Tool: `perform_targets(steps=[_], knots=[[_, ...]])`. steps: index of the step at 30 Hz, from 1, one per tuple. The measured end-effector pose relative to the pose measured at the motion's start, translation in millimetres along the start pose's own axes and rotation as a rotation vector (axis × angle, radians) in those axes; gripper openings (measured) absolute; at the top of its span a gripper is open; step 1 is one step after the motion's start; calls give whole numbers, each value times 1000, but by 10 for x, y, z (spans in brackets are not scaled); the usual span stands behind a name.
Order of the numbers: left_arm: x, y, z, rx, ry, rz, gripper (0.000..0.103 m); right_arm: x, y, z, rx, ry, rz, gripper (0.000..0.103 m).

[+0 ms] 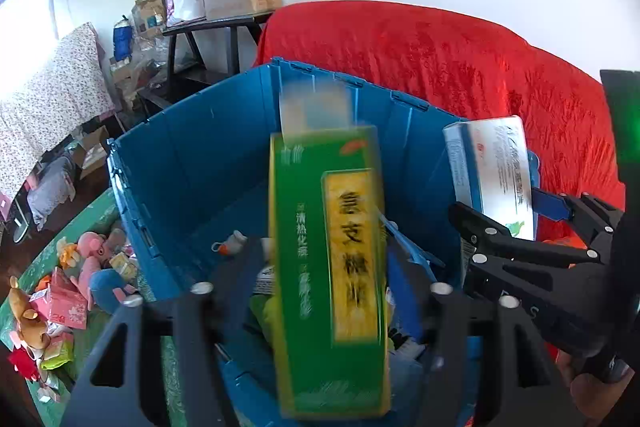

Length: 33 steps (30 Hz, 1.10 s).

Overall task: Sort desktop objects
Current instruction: 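Carry the green syrup box and paracetamol box into the blue bin and release, then return both tools from the bin to the table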

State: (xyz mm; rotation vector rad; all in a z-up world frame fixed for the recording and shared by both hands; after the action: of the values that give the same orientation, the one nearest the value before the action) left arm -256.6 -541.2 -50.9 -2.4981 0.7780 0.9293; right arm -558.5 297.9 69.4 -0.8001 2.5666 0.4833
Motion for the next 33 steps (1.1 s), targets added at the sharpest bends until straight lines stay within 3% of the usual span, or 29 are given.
perform_targets(steps=[2, 6, 9, 22, 27, 33], knots=[[-44, -44, 9, -3, 12, -7, 74, 13, 1, 6, 1, 1, 0, 73], [-135, -113, 26, -16, 26, -6, 76, -20, 22, 6, 3, 3, -4, 97], [-224, -188, 39, -33, 35, -7, 76, -78, 22, 7, 8, 12, -13, 102], [-841, -754, 298, -166, 116, -17, 78, -578, -294, 198, -46, 53, -50, 102], [-1098, -1230, 620, -248, 127, -75, 78, -761, -692, 291, -94, 74, -113, 103], [-1313, -2027, 1223, -363, 81, -155, 78, -821, -1393, 417, -162, 70, -202, 103]])
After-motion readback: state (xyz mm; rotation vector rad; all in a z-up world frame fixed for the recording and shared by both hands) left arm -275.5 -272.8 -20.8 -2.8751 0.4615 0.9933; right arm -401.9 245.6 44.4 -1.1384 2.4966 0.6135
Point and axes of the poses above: each gripper's, at about its wrist camera, not at the fingertips, and x roughly the way its jaws point, y to its right, z to its underside, the point moved 5 cm from there along x, roughly the way its jaws point, and after that the axes turned 3 degrees about x, right-handed, at the moved point
